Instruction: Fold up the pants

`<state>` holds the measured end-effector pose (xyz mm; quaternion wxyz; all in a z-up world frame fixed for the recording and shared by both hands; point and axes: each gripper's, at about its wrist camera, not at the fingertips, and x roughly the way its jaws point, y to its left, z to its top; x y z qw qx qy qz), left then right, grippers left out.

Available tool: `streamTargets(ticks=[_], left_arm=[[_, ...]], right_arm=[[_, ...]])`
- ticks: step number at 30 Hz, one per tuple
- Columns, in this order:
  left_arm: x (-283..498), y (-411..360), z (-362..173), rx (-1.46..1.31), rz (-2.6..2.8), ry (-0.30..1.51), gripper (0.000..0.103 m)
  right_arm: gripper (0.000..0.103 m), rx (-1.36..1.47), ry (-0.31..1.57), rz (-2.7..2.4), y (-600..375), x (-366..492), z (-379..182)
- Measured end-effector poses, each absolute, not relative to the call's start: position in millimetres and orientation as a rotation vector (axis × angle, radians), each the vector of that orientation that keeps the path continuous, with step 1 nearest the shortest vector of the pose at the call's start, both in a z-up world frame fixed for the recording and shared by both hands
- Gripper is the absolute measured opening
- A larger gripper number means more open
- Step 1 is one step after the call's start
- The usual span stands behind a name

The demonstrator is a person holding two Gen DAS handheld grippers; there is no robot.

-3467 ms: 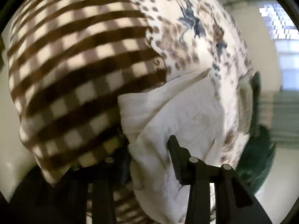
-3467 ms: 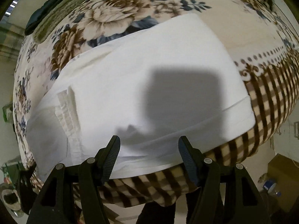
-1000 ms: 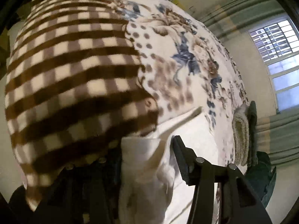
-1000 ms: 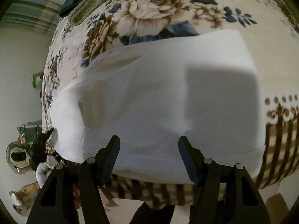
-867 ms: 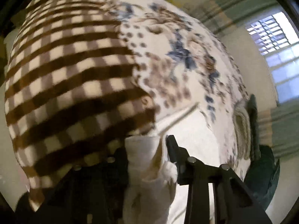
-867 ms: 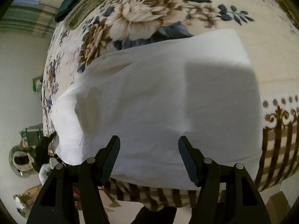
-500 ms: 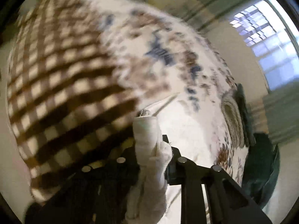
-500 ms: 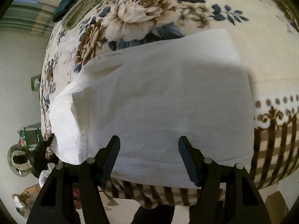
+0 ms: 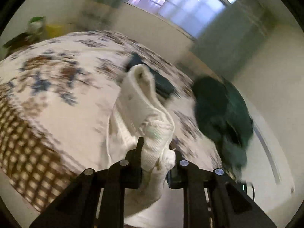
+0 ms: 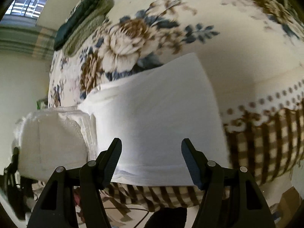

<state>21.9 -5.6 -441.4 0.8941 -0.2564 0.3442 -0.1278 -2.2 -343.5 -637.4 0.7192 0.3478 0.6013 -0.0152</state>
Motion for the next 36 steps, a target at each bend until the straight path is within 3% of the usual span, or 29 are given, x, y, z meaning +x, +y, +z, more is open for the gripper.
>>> streamTargets(ticks=[6, 12, 14, 17, 18, 19, 24, 32, 33, 35, 36], left_arm=[[12, -133, -487, -0.45, -0.425, 0.887, 0.015], [20, -201, -562, -0.271, -0.36, 1.132, 0.016], [24, -209, -567, -0.239, -0.343, 1.19, 0.021], [20, -217, -550, -0.221, -0.351, 1.23, 0.056], [18, -214, -536, -0.221, -0.351, 1.19, 0.08], [14, -210, -525, -0.219, -0.355, 1.157, 0.092], [34, -164, -488, -0.159, -0.274, 1.119, 0.092], [67, -62, -521, -0.05, -0.015, 1.183, 0.092], [70, -51, -525, -0.062, 0.007, 1.184, 0.092], [76, -35, -530, -0.071, 0.06, 1.182, 0.092], [80, -28, -533, -0.08, 0.082, 1.184, 0.092]], right_arm=[[0.067, 0.703, 1.297, -0.101, -396, -30, -608], [0.067, 0.732, 1.307, -0.217, -451, -68, -613], [0.068, 0.753, 1.316, -0.237, -464, -78, -619], [0.07, 0.8, 1.325, -0.226, -473, -87, -628], [0.071, 0.821, 1.326, -0.214, -473, -89, -631], [0.072, 0.852, 1.327, -0.187, -472, -89, -635], [0.079, 0.998, 1.328, -0.009, -450, -65, -651], [0.08, 1.047, 1.41, 0.112, -396, 18, -726], [0.078, 1.061, 1.415, 0.1, -393, 22, -733], [0.052, 1.062, 1.391, 0.056, -388, 26, -735], [0.016, 1.049, 1.383, 0.076, -384, 29, -732]])
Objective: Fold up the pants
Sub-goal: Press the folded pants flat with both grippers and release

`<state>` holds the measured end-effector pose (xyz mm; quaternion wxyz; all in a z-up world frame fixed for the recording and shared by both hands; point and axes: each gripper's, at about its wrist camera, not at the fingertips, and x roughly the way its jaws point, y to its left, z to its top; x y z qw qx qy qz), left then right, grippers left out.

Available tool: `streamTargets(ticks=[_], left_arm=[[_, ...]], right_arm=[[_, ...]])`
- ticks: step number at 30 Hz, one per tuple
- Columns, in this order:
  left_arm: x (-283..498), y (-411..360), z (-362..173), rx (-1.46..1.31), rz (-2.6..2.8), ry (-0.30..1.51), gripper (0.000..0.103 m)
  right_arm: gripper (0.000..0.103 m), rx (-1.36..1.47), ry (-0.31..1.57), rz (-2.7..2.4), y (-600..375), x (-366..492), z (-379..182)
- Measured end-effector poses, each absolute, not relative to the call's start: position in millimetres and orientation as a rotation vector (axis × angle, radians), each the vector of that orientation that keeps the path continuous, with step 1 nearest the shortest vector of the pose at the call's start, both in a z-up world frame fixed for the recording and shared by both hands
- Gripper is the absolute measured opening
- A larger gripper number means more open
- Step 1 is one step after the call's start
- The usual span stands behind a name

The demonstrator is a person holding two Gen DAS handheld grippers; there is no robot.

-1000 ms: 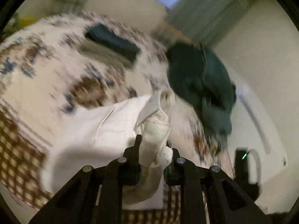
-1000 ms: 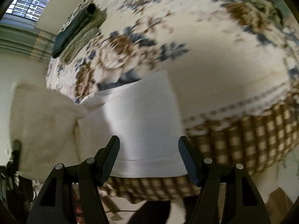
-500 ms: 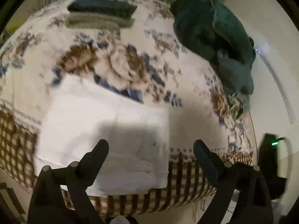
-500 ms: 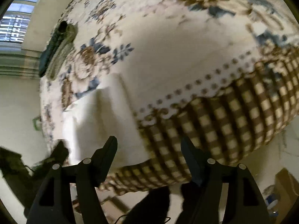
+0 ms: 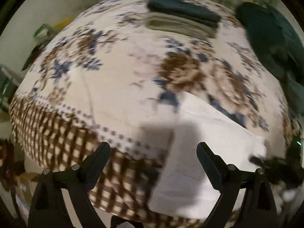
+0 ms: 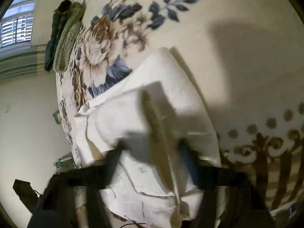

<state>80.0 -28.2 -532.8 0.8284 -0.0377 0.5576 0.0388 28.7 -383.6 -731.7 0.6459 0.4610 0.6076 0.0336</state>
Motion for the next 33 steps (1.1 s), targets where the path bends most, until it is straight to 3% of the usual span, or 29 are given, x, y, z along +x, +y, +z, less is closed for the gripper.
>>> streamTargets(ticks=[4, 11, 18, 20, 22, 25, 29, 33], left_arm=[[93, -14, -534, -0.147, 0.111, 1.179, 0.092], [117, -41, -536, -0.194, -0.004, 1.216, 0.092], [155, -94, -573, -0.243, -0.131, 1.312, 0.092], [170, -109, -591, -0.256, -0.18, 1.348, 0.092], [187, -122, -616, -0.246, -0.219, 1.412, 0.092], [202, -123, -648, -0.218, -0.199, 1.492, 0.093], [209, -104, -658, -0.281, -0.192, 1.514, 0.095], [193, -87, -614, -0.324, -0.209, 1.439, 0.093]], right_arm=[[0.009, 0.956, 1.353, 0.098, -364, 31, -701], [0.009, 0.951, 1.222, 0.025, -423, 21, -637], [0.01, 0.903, 1.324, -0.097, -495, 14, -674], [0.018, 0.977, 1.389, -0.116, -507, 11, -697], [0.038, 1.055, 1.428, -0.132, -517, 4, -715], [0.049, 1.103, 1.405, -0.173, -523, -11, -714], [0.053, 1.119, 1.418, -0.197, -518, -40, -715], [0.053, 1.147, 1.44, -0.207, -508, -74, -718]])
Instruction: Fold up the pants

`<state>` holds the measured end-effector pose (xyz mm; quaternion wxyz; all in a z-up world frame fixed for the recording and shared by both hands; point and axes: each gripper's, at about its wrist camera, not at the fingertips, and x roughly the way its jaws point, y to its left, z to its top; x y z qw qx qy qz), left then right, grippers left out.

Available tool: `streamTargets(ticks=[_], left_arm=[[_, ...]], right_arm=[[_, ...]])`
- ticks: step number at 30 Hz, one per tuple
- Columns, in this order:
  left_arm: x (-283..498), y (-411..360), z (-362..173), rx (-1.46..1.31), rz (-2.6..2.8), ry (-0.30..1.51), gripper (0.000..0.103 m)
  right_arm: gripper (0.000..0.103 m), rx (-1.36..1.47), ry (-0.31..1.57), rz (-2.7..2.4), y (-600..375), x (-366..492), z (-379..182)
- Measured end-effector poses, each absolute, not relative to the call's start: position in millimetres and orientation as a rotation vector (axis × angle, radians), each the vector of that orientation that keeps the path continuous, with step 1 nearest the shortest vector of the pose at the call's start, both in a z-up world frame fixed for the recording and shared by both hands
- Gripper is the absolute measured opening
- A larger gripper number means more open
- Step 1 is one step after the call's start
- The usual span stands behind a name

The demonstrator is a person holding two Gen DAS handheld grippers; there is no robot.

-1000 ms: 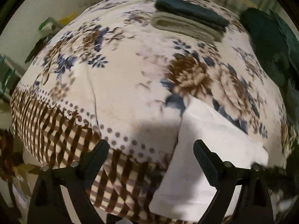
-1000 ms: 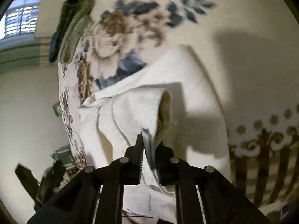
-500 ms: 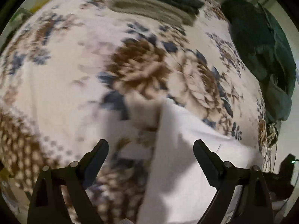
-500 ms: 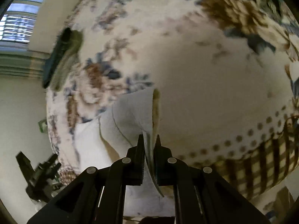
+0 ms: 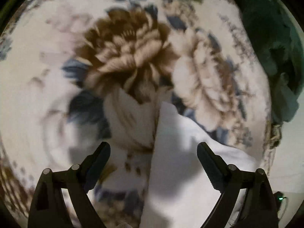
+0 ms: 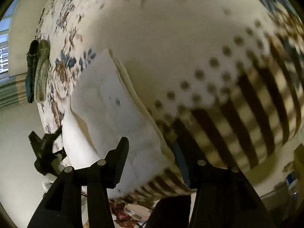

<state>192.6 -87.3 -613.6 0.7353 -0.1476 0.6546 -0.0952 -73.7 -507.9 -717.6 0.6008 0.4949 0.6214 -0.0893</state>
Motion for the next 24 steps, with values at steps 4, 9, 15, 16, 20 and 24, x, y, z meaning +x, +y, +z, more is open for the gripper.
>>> streamTargets(ticks=[4, 9, 15, 16, 20, 24], left_arm=[[152, -79, -580, -0.345, -0.229, 1.386, 0.093], [96, -92, -573, -0.24, -0.213, 1.397, 0.093], [66, -90, -607, -0.219, -0.157, 1.473, 0.093], [65, -88, -614, -0.223, -0.154, 1.48, 0.095], [64, -86, -631, -0.243, -0.167, 1.511, 0.097], [67, -89, -619, -0.213, -0.17, 1.496, 0.097]], right_arm=[[0.053, 1.192, 1.406, -0.188, -491, -96, -715], [0.053, 1.224, 1.398, -0.188, -459, -118, -700], [0.039, 1.262, 1.404, -0.068, -409, -98, -717], [0.03, 1.24, 1.392, -0.092, -409, -97, -719], [0.018, 1.184, 1.374, -0.26, -424, -102, -730], [0.018, 1.211, 1.383, -0.296, -435, -108, -736]])
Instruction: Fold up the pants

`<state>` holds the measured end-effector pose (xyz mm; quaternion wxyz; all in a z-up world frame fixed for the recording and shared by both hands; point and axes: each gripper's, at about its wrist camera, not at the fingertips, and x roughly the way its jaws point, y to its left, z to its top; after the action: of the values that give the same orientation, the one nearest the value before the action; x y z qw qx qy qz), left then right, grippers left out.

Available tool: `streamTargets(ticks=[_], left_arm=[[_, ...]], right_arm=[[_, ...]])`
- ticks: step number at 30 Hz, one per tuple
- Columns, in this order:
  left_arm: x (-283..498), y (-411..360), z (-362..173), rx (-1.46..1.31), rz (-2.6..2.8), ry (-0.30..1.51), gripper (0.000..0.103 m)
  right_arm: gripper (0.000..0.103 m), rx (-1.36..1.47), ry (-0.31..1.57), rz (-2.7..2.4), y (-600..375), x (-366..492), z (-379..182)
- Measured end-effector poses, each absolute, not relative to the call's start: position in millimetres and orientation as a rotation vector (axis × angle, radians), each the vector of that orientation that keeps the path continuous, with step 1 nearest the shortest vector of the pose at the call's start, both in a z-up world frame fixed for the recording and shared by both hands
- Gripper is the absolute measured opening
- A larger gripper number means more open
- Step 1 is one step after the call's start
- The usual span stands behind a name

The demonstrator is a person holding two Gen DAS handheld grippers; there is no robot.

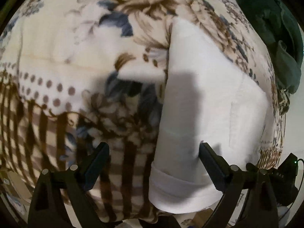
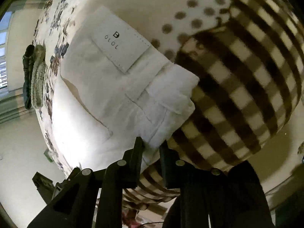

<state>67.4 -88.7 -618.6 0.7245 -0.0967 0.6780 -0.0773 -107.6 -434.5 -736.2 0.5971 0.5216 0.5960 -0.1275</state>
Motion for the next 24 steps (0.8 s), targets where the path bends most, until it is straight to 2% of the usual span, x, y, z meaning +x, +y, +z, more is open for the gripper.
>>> streamTargets(ticks=[5, 6, 8, 14, 18, 24], left_arm=[[55, -88, -572, -0.264, -0.206, 1.418, 0.097], [51, -90, -567, -0.259, -0.213, 1.41, 0.097], [41, -99, -563, -0.22, -0.229, 1.404, 0.097], [32, -121, -612, -0.057, -0.172, 1.478, 0.097], [39, -107, -636, -0.127, -0.157, 1.516, 0.103], [42, -102, -646, -0.164, -0.206, 1.526, 0.103]], right_arm=[[0.025, 1.209, 1.393, -0.205, -433, -103, -711], [0.029, 1.197, 1.398, -0.198, -431, -104, -707], [0.032, 1.19, 1.402, -0.143, -421, -106, -699], [0.032, 1.136, 1.465, -0.03, -375, -88, -710], [0.031, 1.124, 1.467, -0.106, -373, -85, -725], [0.029, 1.171, 1.415, -0.201, -404, -98, -734]])
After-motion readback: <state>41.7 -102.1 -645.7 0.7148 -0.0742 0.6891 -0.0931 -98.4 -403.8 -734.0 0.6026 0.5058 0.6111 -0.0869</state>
